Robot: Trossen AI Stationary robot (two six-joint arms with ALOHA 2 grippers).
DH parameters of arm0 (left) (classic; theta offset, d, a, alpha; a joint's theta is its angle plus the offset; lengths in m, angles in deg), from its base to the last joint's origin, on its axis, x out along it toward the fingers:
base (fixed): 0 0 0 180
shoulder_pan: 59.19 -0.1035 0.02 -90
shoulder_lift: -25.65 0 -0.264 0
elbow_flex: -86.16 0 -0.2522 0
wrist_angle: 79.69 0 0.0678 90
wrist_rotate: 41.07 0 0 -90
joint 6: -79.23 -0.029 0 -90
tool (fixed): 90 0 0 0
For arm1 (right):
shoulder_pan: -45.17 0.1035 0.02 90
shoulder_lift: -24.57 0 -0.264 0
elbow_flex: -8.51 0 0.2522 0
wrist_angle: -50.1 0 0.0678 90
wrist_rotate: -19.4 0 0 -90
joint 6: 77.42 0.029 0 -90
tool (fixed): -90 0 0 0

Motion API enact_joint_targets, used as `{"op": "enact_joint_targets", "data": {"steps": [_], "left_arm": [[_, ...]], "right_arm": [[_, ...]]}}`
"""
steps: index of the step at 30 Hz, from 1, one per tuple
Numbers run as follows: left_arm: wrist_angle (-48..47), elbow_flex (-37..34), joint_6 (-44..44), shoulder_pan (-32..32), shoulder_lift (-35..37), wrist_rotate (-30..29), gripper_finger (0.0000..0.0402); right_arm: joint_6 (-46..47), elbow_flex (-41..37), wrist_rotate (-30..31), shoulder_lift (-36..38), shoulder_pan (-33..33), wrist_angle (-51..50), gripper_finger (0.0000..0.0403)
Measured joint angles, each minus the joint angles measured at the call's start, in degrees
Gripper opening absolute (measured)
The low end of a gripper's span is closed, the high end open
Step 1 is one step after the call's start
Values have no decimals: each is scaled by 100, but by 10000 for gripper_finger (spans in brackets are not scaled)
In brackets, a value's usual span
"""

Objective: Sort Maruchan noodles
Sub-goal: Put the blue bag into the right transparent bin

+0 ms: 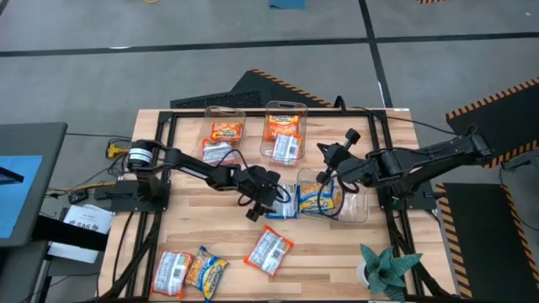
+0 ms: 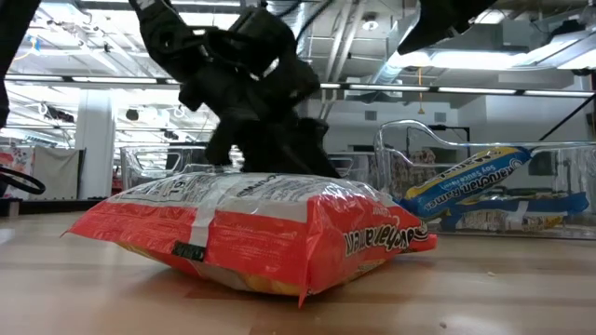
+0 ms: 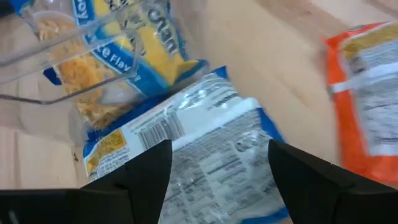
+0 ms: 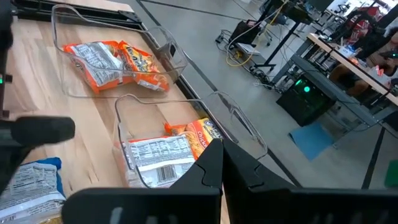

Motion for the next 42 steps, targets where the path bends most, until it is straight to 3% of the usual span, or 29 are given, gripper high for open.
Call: {"op": "enact_joint_targets", "data": {"steps": [10, 13, 18, 24, 30, 32, 35, 42], "left_arm": [[-689, 36, 275, 15, -324, -849, 236], [-928, 35, 337, 69, -317, -1260, 181], [-1126, 38, 558, 128, -304, -1442, 26], [-1535, -32, 489, 260, 227, -1507, 4], [-1764, -50, 16, 368, 1323, -1896, 0], [-1613, -45, -169, 367, 1664, -1949, 0], [-593, -240, -535, 339, 1972, -1801, 0], [1796, -405, -658, -10, 1608, -528, 0]], "right_arm": [[44, 0, -7, -2, 0, -12, 22], [48, 0, -9, -2, 0, -11, 22], [89, 0, -11, -2, 0, -11, 22], [88, 0, -15, -2, 0, -30, 22], [88, 2, -17, -2, 0, -36, 22], [86, 2, -17, -2, 0, -30, 22], [85, 2, -17, -1, 0, -14, 22], [83, 2, -17, -2, 0, 44, 22]]}}
